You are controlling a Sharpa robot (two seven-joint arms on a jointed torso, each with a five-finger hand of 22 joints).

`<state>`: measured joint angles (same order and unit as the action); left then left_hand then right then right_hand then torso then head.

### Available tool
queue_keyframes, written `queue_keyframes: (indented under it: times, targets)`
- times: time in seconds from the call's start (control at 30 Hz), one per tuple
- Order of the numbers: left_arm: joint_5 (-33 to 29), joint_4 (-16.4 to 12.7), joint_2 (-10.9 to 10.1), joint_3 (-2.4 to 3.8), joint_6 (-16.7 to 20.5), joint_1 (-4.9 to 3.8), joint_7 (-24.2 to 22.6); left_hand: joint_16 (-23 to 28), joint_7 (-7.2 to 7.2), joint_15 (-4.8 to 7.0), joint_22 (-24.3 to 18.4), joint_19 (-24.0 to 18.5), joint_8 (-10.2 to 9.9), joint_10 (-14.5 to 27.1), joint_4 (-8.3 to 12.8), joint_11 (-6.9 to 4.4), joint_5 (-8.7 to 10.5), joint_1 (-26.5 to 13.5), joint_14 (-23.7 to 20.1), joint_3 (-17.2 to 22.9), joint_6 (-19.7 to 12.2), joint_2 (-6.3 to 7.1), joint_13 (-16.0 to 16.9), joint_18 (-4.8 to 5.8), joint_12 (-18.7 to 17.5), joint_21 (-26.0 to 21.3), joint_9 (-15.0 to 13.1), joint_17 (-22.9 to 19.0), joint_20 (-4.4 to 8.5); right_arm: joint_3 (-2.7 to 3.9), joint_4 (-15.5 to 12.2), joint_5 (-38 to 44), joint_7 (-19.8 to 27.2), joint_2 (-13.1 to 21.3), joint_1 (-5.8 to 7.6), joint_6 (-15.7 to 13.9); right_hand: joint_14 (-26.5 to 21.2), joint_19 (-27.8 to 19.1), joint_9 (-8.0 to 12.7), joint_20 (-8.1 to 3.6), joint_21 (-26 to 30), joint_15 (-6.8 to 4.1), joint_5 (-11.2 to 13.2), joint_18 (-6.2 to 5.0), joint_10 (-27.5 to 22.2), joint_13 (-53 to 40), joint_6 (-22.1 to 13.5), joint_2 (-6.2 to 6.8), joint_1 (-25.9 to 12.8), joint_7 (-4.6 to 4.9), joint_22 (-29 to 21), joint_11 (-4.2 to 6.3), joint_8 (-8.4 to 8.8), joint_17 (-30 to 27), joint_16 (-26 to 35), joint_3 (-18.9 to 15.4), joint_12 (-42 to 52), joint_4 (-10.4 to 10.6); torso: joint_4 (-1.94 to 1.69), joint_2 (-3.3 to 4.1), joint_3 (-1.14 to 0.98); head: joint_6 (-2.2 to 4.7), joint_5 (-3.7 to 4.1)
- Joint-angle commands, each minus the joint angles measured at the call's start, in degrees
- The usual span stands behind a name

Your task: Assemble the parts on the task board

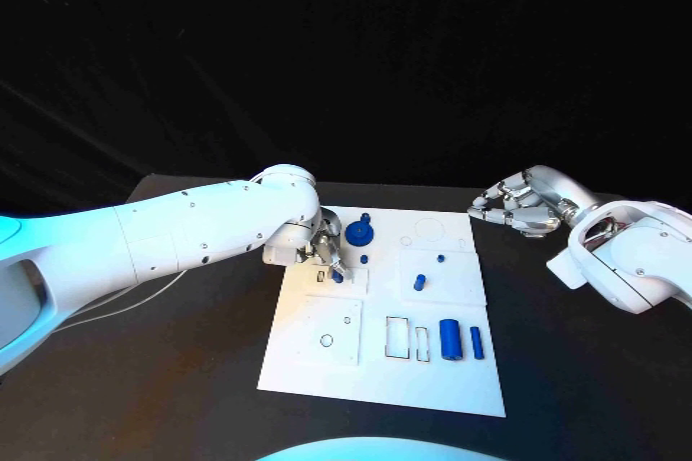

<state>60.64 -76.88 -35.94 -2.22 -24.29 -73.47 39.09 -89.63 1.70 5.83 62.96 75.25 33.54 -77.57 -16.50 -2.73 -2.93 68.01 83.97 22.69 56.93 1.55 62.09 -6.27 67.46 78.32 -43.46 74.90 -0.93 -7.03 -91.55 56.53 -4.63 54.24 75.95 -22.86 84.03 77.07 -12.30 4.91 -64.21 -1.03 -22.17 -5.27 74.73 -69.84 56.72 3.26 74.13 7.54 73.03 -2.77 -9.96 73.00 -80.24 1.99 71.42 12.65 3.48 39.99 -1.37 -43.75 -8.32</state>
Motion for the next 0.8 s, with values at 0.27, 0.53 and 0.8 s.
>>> queue_keyframes:
  times: [0.27, 0.53, 0.8]
  targets:
    - [0.41, 0.51, -0.04, -0.52, -3.02, 0.64, 0.82, -0.37, -0.85, -0.28, 0.15, 0.12, -0.44, -0.32, -0.06, -0.05, -0.38, -1.38, 6.03, -0.98, 1.48, -0.35, 0.07, 0.87, 0.35, -0.21, 0.01, 15.10, -0.10, 0.01, -0.14, 0.57, 0.15, 0.10, -0.03, 0.10, 2.28, 0.13, -0.06, -0.19, 0.11, -0.48, -0.22, -0.38, 0.34, 0.05, -0.37, 0.11, -0.50, -0.16, -0.05, 0.13, -0.19, -0.06, 0.38, -0.02, 0.13, 0.27, -0.01, 0.00, 0.01, 0.06, 0.04]
    - [0.41, 0.48, -0.12, -0.51, -3.70, 0.64, 0.83, -0.37, -0.93, -0.25, 0.29, 0.21, -0.53, -0.42, -0.07, -0.10, -0.37, -2.32, 6.03, -1.72, 1.83, -0.42, 0.11, 0.90, 0.38, -0.15, -0.02, 15.10, -0.08, 0.01, -0.12, 0.63, 0.14, 0.13, -0.03, 0.11, 2.28, 0.13, -0.06, -0.19, 0.11, -0.48, -0.22, -0.38, 0.34, 0.05, -0.37, 0.11, -0.50, -0.16, -0.05, 0.13, -0.19, -0.06, 0.38, -0.02, 0.13, 0.27, -0.03, 0.00, 0.01, 0.03, 0.08]
    - [0.41, 0.42, -0.14, -0.51, -4.27, 0.64, 0.83, -0.37, -1.02, -0.20, 0.48, 0.33, -0.81, -0.59, -0.15, -0.18, -0.38, -4.82, 6.03, -3.34, 2.34, -0.51, 0.17, 0.93, 0.41, -0.08, -0.06, 15.10, -0.02, 0.01, -0.06, 0.65, 0.16, 0.12, -0.03, 0.11, 2.28, 0.13, -0.06, -0.19, 0.11, -0.48, -0.22, -0.38, 0.34, 0.05, -0.37, 0.11, -0.50, -0.16, -0.05, 0.13, -0.19, -0.06, 0.38, -0.02, 0.13, 0.27, -0.05, -0.01, 0.01, 0.01, 0.08]
